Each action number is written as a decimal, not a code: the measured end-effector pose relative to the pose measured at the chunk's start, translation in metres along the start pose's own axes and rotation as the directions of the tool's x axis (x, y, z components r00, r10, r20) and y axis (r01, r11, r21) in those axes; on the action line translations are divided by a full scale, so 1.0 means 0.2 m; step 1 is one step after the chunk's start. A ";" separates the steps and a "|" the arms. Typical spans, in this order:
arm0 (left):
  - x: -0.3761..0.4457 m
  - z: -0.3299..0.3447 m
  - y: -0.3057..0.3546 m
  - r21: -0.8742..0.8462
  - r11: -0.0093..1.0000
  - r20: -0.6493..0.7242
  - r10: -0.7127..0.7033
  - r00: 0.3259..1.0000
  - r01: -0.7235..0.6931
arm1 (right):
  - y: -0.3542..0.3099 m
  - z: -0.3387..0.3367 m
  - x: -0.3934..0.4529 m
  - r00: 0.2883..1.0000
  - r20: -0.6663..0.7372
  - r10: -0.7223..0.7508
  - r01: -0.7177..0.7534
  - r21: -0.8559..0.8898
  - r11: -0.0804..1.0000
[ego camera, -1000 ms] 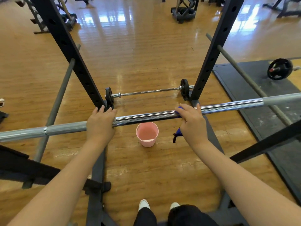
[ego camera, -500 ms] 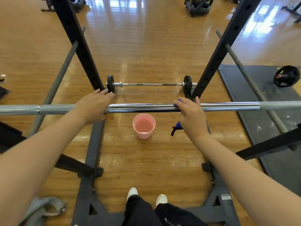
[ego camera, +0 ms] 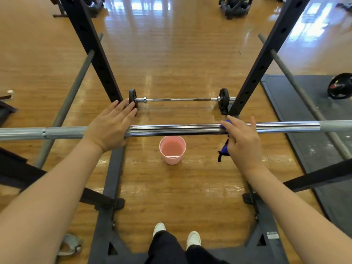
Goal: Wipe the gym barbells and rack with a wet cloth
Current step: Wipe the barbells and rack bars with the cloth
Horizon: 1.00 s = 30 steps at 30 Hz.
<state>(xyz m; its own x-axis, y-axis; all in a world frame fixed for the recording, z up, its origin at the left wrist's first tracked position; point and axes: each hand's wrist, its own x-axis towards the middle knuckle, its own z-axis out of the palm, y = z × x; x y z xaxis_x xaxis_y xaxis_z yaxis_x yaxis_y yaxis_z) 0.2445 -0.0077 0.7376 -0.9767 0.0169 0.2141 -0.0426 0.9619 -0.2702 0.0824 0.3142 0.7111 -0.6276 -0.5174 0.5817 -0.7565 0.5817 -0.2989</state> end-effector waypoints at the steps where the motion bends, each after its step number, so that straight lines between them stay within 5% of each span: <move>1: 0.00 0.01 0.00 -0.007 1.000 -0.009 -0.005 1.000 0.005 | 0.02 -0.01 0.00 0.999 -0.012 0.041 -0.041 -0.005 0.999; 5: -0.02 0.04 -0.02 0.022 1.000 -0.014 -0.021 1.000 0.021 | -0.05 0.03 0.01 0.962 -0.083 0.260 -0.258 0.038 0.965; 10: -0.02 0.05 -0.02 0.049 0.999 0.010 -0.014 1.000 0.013 | 0.03 0.00 -0.08 0.999 -0.044 0.010 -0.008 0.033 0.999; 15: -0.02 0.05 -0.02 0.059 0.998 -0.012 0.011 1.000 -0.010 | -0.06 0.08 -0.02 0.952 -0.173 0.253 -0.243 0.074 0.967; 21: -0.01 0.03 0.00 0.061 0.998 0.000 0.015 1.000 -0.015 | -0.04 0.08 -0.07 0.987 -0.108 -0.120 0.124 0.037 0.992; 26: -0.01 0.04 -0.01 0.084 0.996 -0.005 0.010 1.000 -0.010 | -0.02 0.11 -0.05 0.941 -0.285 0.182 -0.178 0.039 0.983; 30: -0.02 0.03 0.00 0.078 0.997 0.006 0.012 1.000 -0.013 | -0.15 0.22 -0.06 0.963 -0.270 -0.005 0.010 0.020 1.000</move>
<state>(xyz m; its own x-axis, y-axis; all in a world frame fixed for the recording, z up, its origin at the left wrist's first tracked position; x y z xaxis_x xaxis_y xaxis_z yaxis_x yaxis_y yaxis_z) 0.2464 -0.0096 0.7304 -0.9783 0.0272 0.2054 -0.0465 0.9372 -0.3457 0.1050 0.2753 0.6804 -0.5511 -0.3312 0.7659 -0.7666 0.5635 -0.3079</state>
